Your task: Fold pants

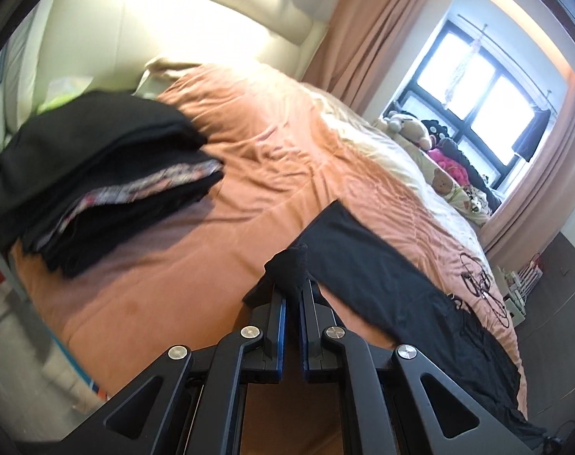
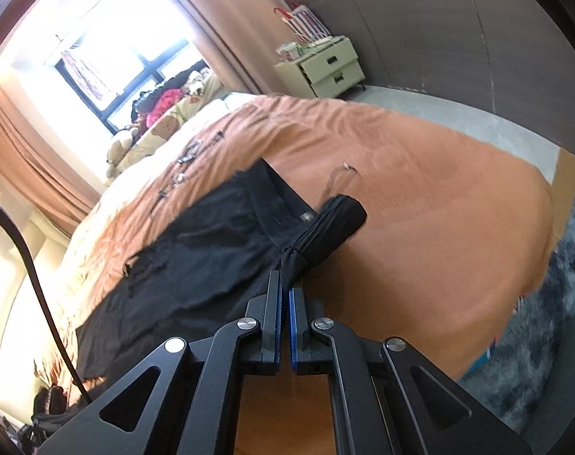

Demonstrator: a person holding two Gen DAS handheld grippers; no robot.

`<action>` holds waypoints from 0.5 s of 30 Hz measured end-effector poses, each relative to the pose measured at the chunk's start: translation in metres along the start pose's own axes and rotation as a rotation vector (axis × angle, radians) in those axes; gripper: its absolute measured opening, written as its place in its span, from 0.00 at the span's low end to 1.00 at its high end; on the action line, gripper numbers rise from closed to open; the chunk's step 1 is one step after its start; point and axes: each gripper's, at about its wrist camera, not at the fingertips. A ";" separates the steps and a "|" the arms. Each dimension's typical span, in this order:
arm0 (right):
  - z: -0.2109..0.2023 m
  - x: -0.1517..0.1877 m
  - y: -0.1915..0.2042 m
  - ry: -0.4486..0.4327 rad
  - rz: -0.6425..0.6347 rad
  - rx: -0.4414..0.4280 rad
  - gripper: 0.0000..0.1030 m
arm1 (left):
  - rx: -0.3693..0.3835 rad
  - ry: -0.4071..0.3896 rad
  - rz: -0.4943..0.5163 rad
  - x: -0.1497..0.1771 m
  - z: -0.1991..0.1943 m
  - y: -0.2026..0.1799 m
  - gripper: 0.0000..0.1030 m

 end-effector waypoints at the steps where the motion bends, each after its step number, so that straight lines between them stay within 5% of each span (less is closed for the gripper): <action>1: -0.001 -0.005 0.004 -0.007 -0.009 -0.001 0.00 | 0.001 -0.005 0.006 -0.006 0.001 -0.004 0.06; 15: 0.030 -0.068 0.050 -0.039 -0.072 0.005 0.00 | -0.023 -0.040 0.107 -0.090 0.043 -0.072 0.06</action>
Point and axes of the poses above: each gripper's, at about its wrist camera, not at the fingertips, and z roughly the way its jaws point, y to its left, x to its underside, and after that the axes turned 13 degrees about y, right-handed
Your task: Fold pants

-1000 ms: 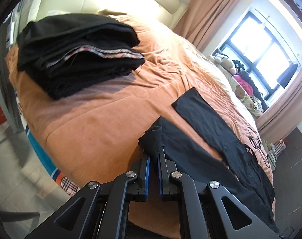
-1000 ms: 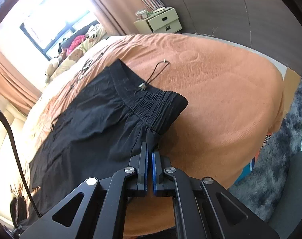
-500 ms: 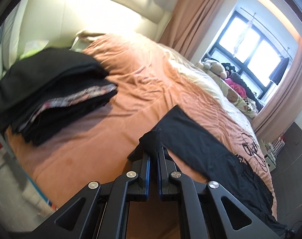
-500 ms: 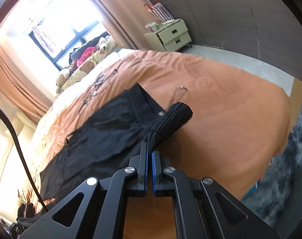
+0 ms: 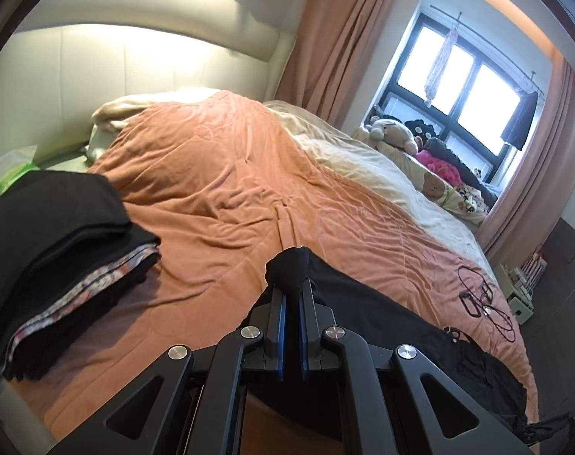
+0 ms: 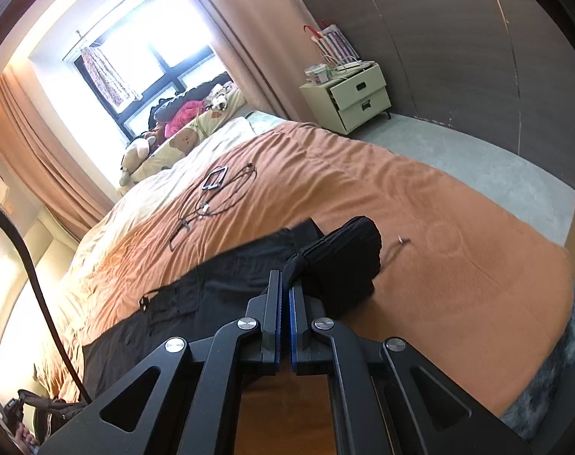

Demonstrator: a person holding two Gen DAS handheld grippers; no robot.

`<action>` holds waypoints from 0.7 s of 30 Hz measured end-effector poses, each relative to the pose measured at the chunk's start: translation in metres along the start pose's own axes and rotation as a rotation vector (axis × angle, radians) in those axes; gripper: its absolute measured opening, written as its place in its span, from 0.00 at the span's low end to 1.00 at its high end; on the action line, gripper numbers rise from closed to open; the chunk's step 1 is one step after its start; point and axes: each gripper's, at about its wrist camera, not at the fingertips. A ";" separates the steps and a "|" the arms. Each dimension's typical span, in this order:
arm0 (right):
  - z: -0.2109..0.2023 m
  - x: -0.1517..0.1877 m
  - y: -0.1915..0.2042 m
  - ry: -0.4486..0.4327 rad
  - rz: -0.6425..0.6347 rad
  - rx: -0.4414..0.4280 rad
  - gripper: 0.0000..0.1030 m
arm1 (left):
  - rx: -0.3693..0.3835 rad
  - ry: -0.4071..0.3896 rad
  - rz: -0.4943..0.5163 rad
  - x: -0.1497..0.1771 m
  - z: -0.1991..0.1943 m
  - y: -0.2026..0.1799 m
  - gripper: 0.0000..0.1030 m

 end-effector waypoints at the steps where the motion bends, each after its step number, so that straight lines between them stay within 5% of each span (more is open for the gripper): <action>1: 0.005 -0.005 0.004 0.003 -0.001 0.001 0.00 | -0.001 0.003 0.000 -0.006 0.007 -0.004 0.06; 21: 0.141 -0.091 0.061 0.091 -0.037 0.125 0.00 | -0.122 0.194 0.007 -0.077 0.186 -0.041 0.06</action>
Point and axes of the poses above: each gripper's, at about its wrist camera, not at the fingertips, and z roughly the way its jaws point, y to its left, x to its underside, and after that the axes turned 13 degrees about y, right-handed
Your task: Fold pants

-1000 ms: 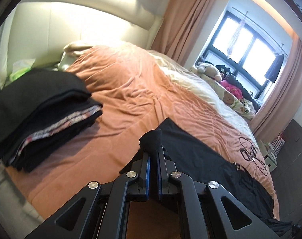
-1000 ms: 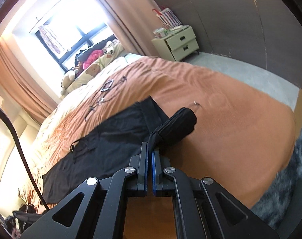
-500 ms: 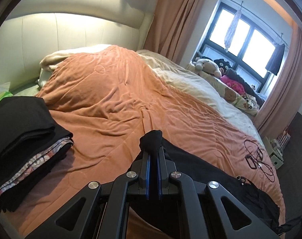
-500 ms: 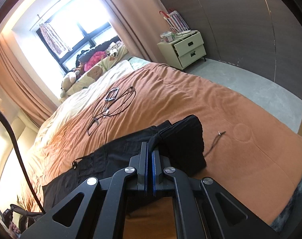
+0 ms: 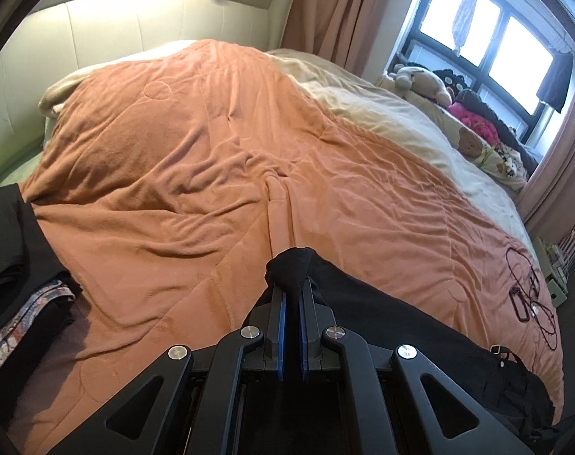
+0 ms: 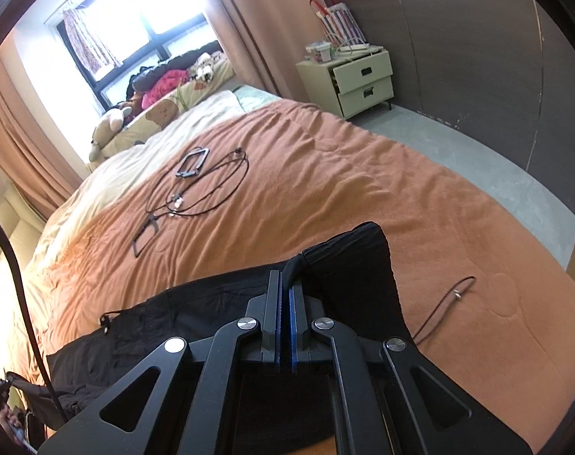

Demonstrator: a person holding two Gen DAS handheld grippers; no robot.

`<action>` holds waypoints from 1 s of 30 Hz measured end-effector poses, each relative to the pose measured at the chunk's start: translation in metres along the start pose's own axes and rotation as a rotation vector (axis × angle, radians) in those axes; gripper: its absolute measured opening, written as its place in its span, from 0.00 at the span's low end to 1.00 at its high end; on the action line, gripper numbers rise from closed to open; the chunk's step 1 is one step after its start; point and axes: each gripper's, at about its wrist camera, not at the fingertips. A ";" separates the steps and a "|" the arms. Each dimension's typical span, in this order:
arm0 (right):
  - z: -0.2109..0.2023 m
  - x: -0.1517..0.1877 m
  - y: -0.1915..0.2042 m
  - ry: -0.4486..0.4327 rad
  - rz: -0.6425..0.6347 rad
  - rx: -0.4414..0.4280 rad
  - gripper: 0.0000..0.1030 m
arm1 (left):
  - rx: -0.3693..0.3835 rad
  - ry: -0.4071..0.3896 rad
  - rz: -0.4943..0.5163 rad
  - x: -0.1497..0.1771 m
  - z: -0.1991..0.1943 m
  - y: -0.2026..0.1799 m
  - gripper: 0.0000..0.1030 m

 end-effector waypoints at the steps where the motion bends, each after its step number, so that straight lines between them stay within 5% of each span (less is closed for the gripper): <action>1: 0.007 -0.004 0.001 0.004 0.003 0.006 0.00 | -0.005 0.013 -0.003 -0.004 0.009 -0.001 0.06; 10: 0.070 -0.036 0.016 0.045 -0.008 0.063 0.00 | -0.066 0.103 -0.004 -0.029 0.089 -0.018 0.06; 23: 0.132 -0.062 0.030 0.072 -0.034 0.143 0.00 | -0.098 0.160 0.001 -0.053 0.139 -0.030 0.08; 27: 0.148 -0.063 0.034 0.093 -0.021 0.180 0.03 | -0.107 0.201 0.018 -0.054 0.146 -0.035 0.23; 29: 0.150 -0.062 0.036 0.114 -0.021 0.179 0.15 | -0.115 0.198 0.017 -0.054 0.141 -0.033 0.49; 30: 0.146 -0.059 0.038 0.110 -0.034 0.164 0.37 | -0.131 0.179 0.019 -0.053 0.134 -0.032 0.71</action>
Point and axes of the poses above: each gripper's, at about its wrist camera, not at the fingertips, and z roughly the way its jaws point, y to its left, x to its underside, and after that the axes turned 13 degrees about y, right-handed
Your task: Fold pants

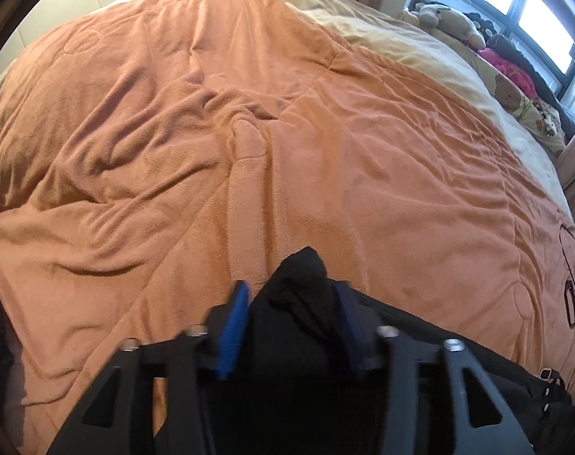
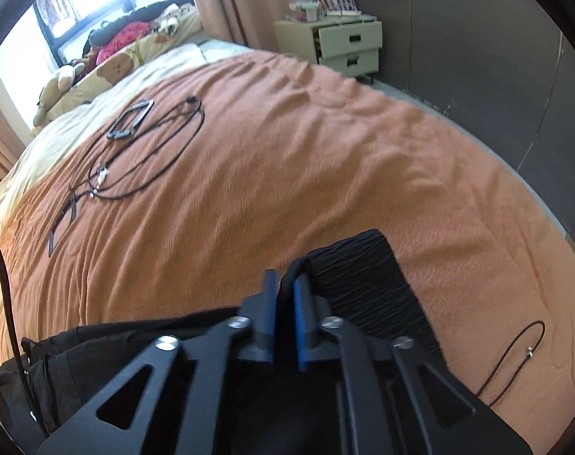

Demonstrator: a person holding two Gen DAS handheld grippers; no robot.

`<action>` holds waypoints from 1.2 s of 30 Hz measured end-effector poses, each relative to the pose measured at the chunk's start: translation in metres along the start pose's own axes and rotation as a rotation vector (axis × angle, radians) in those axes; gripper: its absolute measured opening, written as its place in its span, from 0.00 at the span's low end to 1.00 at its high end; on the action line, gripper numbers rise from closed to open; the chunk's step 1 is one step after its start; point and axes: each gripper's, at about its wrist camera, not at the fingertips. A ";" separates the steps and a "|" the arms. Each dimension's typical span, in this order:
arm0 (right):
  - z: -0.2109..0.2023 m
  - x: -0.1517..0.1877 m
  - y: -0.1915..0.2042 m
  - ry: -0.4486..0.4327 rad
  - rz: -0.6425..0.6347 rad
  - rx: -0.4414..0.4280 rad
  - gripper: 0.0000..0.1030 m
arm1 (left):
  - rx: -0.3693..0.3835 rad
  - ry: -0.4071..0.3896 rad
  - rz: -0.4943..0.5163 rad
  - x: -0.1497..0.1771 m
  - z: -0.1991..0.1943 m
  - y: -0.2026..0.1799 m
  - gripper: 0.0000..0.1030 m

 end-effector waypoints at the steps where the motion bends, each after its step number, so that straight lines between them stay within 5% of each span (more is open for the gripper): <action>1: -0.004 -0.001 0.000 -0.011 -0.010 -0.007 0.50 | -0.005 -0.022 0.000 0.002 -0.006 0.003 0.80; 2: -0.012 0.003 0.001 -0.038 -0.021 0.001 0.70 | -0.001 -0.045 0.001 0.005 -0.013 0.006 0.80; 3: -0.020 0.008 0.000 -0.068 -0.031 0.012 0.73 | 0.009 -0.051 0.005 0.008 -0.019 0.010 0.80; 11: -0.053 0.053 -0.017 -0.061 -0.070 -0.037 0.73 | 0.019 -0.049 0.023 0.037 -0.043 0.038 0.79; 21: -0.091 0.092 -0.042 -0.039 -0.038 -0.092 0.73 | 0.049 -0.028 0.024 0.085 -0.070 0.071 0.56; 28: -0.118 0.130 -0.046 -0.107 0.061 -0.179 0.73 | 0.072 0.007 -0.005 0.123 -0.073 0.093 0.41; 36: -0.117 0.186 -0.062 -0.151 0.142 -0.225 0.73 | 0.114 0.072 -0.054 0.158 -0.057 0.106 0.35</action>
Point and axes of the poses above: each gripper's, at about its wrist camera, not at the fingertips, and z roughly the way its jaws point, y to its left, x to its underside, and after that the axes turned 13 degrees about y, right-handed
